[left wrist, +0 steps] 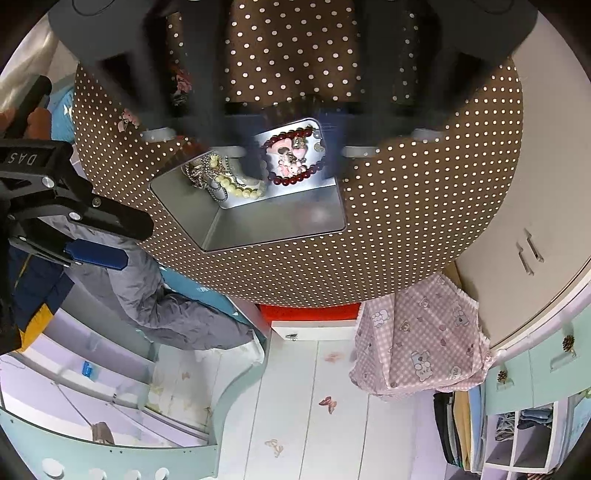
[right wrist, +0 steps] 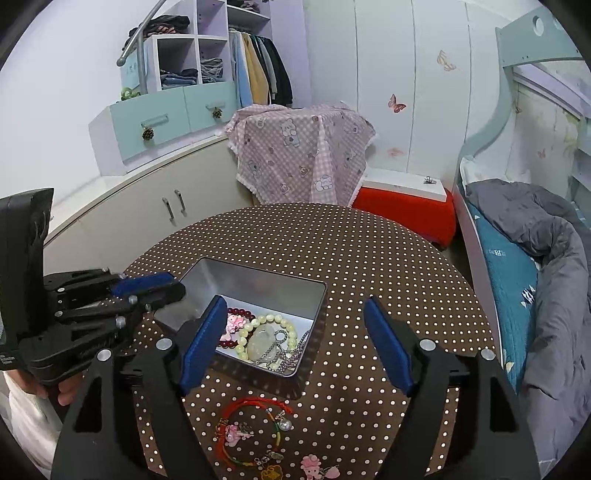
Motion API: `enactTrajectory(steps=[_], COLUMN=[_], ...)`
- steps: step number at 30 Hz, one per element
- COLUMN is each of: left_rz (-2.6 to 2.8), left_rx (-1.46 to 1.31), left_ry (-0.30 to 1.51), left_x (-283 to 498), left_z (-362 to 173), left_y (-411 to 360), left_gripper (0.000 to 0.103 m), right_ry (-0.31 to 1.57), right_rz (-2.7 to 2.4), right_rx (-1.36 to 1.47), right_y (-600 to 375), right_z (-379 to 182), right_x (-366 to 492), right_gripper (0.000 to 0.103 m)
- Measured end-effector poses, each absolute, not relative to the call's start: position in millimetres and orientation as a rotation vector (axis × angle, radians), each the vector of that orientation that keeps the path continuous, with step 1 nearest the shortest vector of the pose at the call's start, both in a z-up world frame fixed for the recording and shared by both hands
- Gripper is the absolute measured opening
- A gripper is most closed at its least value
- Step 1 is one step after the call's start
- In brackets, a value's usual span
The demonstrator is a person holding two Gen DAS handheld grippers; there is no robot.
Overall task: Organize jewelry
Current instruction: 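Lower the chains into the box and open both tools, then withdraw both tools from the box toward the remaining jewelry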
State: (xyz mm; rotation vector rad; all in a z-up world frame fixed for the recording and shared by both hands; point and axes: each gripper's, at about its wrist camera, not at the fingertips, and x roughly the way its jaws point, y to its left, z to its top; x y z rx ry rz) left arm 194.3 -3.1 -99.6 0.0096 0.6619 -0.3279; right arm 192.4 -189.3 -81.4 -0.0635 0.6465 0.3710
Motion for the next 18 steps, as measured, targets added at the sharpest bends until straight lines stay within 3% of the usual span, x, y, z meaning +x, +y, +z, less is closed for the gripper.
enactTrajectory(steps=[1, 18], left_rz=[-0.318, -0.307], left_rx=[0.000, 0.004], left_ry=[0.625, 0.616], left_x=[190, 179], left_z=[-97, -93], left_y=[-1, -2], left_gripper=[0.085, 0.085], right_ry=[0.648, 0.656], right_rz=[0.369, 0.315], right_rx=[-0.064, -0.041], right_y=[-189, -202], right_z=[-82, -84], right_x=[193, 186], right_gripper=[0.075, 0.081])
